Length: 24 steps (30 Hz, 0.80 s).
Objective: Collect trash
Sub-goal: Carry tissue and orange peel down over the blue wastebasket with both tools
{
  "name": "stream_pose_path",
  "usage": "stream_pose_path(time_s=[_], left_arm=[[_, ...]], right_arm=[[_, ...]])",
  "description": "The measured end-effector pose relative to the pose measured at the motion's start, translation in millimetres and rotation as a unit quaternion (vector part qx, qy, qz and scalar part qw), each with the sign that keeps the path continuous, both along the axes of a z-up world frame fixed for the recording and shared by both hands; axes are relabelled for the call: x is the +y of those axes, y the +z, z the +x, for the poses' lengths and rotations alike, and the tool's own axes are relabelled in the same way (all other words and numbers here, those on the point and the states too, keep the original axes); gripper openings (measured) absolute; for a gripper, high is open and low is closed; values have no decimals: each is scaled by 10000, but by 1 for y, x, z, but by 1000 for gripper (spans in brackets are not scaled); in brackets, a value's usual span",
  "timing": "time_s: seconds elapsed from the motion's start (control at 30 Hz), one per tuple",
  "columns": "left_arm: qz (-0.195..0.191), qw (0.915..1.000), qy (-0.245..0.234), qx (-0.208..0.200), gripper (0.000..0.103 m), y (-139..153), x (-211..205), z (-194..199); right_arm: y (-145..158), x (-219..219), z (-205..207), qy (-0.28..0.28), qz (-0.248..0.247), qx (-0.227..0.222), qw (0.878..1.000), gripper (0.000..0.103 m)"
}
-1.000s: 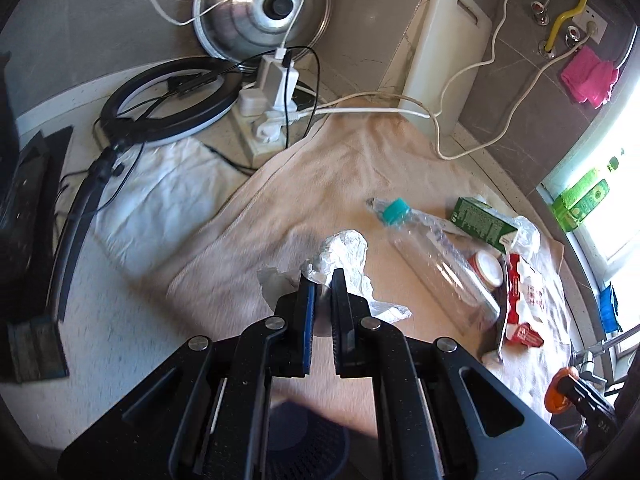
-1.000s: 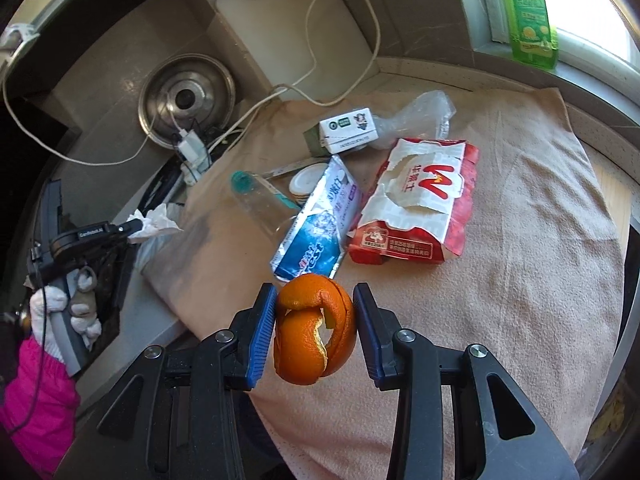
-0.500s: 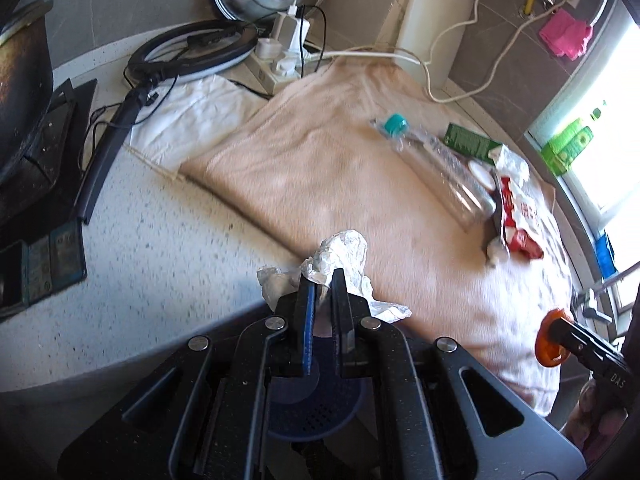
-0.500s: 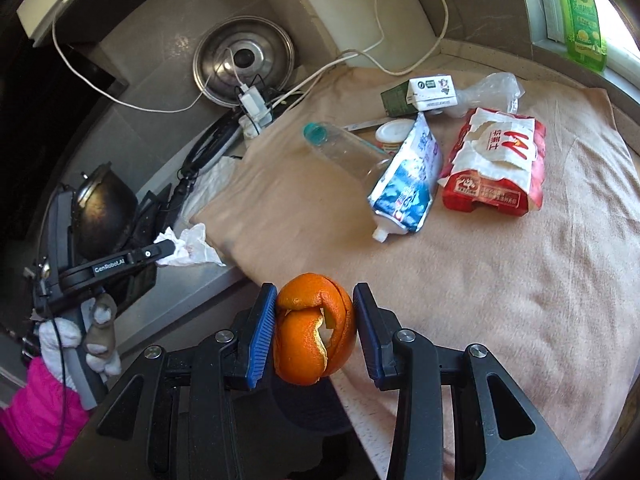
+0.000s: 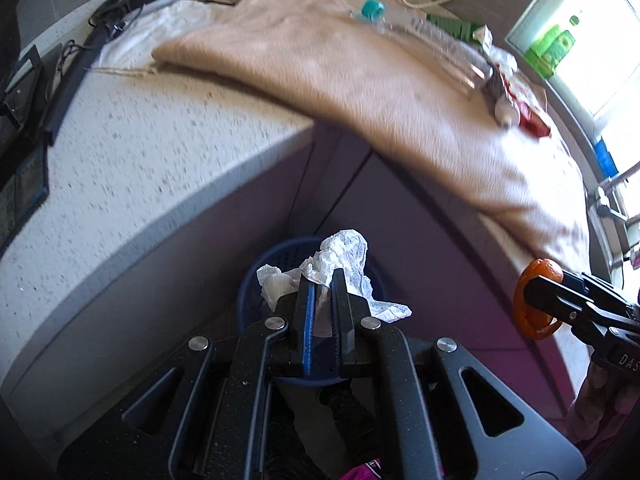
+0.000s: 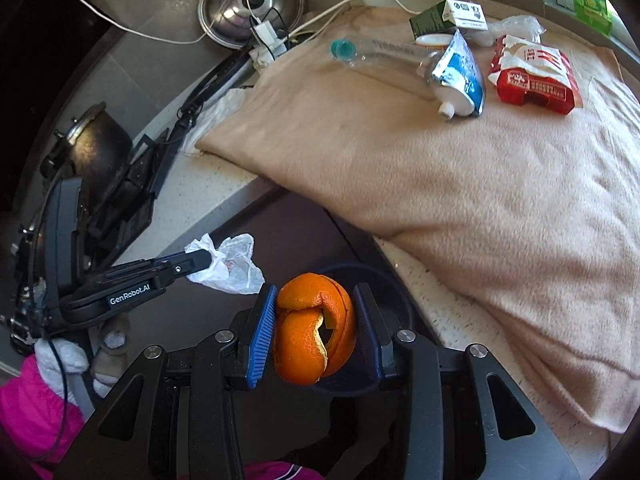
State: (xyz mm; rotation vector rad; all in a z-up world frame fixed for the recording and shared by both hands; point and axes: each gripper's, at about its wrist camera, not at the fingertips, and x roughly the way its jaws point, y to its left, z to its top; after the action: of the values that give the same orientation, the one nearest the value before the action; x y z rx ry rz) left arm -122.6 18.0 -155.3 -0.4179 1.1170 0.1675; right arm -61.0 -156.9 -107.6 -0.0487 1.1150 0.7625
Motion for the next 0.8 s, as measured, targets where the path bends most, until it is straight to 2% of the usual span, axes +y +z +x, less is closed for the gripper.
stream_pose_path(time_s=[0.5, 0.8], left_arm=[[26, 9949, -451, 901, 5, -97, -10, -3], [43, 9923, -417, 1169, 5, -134, -9, -3]], right_arm=[[-82, 34, -26, 410, -744, 128, 9963, 37], [-126, 50, -29, 625, -1096, 208, 9918, 38]])
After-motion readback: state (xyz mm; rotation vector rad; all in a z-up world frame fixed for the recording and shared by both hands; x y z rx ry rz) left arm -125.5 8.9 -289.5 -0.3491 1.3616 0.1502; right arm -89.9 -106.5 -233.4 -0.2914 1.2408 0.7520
